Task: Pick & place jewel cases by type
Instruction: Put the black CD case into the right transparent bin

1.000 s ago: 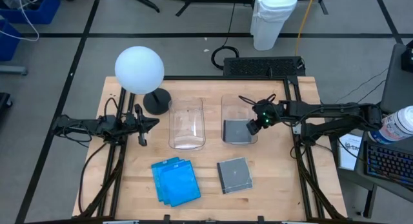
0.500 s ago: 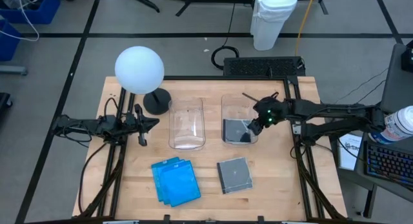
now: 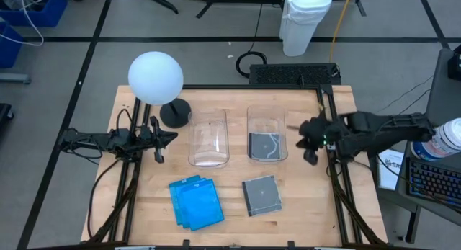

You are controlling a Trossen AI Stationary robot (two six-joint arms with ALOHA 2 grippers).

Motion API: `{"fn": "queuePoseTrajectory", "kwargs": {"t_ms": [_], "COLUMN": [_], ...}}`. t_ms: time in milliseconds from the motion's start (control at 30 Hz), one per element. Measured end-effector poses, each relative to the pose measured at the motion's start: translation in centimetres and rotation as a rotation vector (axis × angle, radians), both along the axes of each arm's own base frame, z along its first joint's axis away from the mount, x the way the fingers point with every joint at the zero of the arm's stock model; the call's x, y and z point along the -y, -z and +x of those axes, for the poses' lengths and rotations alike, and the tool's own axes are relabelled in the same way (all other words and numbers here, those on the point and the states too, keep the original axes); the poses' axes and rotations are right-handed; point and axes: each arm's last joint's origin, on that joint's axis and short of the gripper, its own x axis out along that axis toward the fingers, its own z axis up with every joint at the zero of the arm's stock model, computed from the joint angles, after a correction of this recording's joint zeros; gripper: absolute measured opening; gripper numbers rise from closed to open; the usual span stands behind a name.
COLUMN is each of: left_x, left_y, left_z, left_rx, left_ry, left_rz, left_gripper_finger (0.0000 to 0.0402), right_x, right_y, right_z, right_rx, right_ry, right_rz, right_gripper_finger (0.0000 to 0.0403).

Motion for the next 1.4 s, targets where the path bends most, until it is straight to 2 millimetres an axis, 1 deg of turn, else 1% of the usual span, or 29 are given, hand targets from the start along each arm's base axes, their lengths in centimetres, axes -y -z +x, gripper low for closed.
{"fn": "queuePoseTrajectory", "kwargs": {"t_ms": [67,167,300,367,433,533,700,800,900,1000,1100,1167,1400], "left_x": [0.0,0.0,0.0,0.0,0.0,0.0,0.0,0.0,0.0,0.0,0.0,0.0,0.0], "left_y": [0.0,0.0,0.0,0.0,0.0,0.0,0.0,-0.1,0.0,0.1,0.1,0.1,-0.5], "left_z": [0.0,0.0,0.0,0.0,0.0,0.0,0.0,0.0,0.0,0.0,0.0,0.0,0.0], "left_rx": [0.003,0.008,0.007,0.007,0.007,0.006,0.005,0.014,0.001,-0.011,-0.013,-0.010,0.050], "left_ry": [0.001,0.004,0.004,0.004,0.004,0.003,0.002,0.002,0.004,0.001,0.001,0.002,0.002], "left_rz": [-0.014,-0.037,-0.038,-0.038,-0.038,-0.033,-0.022,-0.023,-0.026,-0.007,-0.002,-0.004,-0.020], "left_gripper_finger": [0.0026,0.0026,0.0026,0.0026,0.0026,0.0026,0.0026,0.0026,0.0026,0.0026,0.0026,0.0026,0.0026], "right_x": [-1.4,-3.9,-7.1,-8.2,-8.8,-9.1,-8.8,-8.4,-8.0,-7.7,-7.8,-7.9,-8.1], "right_y": [1.0,2.6,5.6,7.2,8.8,10.7,13.5,14.8,15.7,16.1,16.3,16.2,15.4], "right_z": [0.5,1.4,2.1,2.2,2.1,1.8,0.8,0.1,-0.5,-0.8,-1.0,-0.9,-0.7], "right_rx": [0.052,0.181,0.327,0.382,0.424,0.476,0.483,0.509,0.533,0.554,0.553,0.567,0.647], "right_ry": [-0.076,-0.188,-0.295,-0.325,-0.328,-0.301,-0.328,-0.347,-0.320,-0.304,-0.371,-0.411,-0.416], "right_rz": [-0.032,-0.074,-0.146,-0.180,-0.228,-0.278,-0.306,-0.309,-0.271,-0.243,-0.226,-0.206,-0.201], "right_gripper_finger": [0.0004,0.0002,0.0001,0.0001,0.0001,0.0001,0.0001,0.0001,0.0001,0.0001,0.0001,0.0001,0.0001]}}
